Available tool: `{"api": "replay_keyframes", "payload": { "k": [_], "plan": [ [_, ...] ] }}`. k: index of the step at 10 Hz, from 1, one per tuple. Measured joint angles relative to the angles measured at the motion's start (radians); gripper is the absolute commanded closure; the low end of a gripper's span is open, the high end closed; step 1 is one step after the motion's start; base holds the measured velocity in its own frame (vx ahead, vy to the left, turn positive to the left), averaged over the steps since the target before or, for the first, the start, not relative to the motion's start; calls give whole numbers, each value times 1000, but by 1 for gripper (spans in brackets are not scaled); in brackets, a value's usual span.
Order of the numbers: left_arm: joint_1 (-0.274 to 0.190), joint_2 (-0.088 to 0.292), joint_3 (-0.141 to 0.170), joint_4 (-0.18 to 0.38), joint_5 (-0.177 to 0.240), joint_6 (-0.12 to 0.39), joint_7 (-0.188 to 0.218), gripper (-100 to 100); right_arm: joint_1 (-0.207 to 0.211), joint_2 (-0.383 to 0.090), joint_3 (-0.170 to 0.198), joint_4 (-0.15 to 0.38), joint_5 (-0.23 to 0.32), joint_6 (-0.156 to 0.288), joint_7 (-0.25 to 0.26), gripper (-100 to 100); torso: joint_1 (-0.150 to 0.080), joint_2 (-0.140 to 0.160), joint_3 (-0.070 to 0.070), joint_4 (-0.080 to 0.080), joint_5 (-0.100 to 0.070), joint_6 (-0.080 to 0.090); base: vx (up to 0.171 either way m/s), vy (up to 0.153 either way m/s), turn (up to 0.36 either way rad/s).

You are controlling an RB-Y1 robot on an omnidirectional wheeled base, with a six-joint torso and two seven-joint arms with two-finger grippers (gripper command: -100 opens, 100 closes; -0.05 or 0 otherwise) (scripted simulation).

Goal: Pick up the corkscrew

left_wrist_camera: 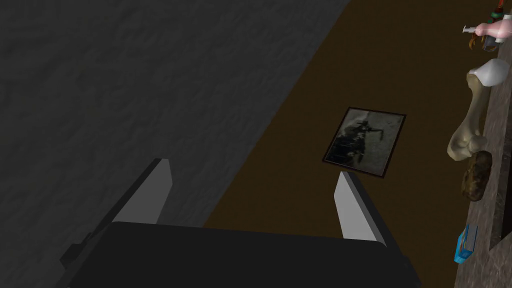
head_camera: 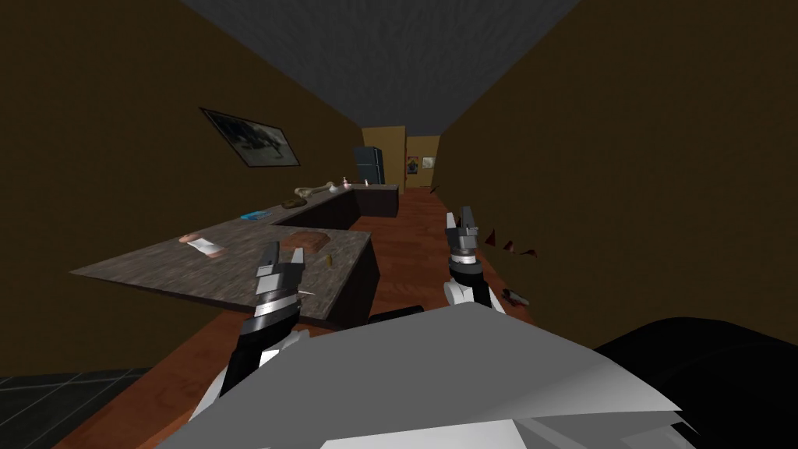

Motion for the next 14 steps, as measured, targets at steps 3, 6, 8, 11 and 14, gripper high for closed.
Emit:
{"api": "replay_keyframes", "payload": {
  "k": [3,6,8,11,14],
  "plan": [
    [35,47,82,36,44,64,7,-100,0,0,0,0,0,0,0,0,1,-1,0,0,0,0,42,-36,64],
    [55,62,126,42,66,142,2,-100,0,0,0,0,0,0,0,0,0,-1,0,0,0,1,46,-43,98],
    [68,85,174,63,91,193,10,-100,0,0,0,0,0,0,0,0,0,-1,-1,0,0,1,63,-50,98],
    [107,110,247,67,129,292,16,-100,0,0,0,0,0,0,0,0,0,-2,-1,0,0,0,76,-55,122],
    [154,131,325,92,173,387,22,-100,0,0,0,0,0,0,0,0,-3,-5,-3,-1,-1,0,97,-79,71]
  ]
}}
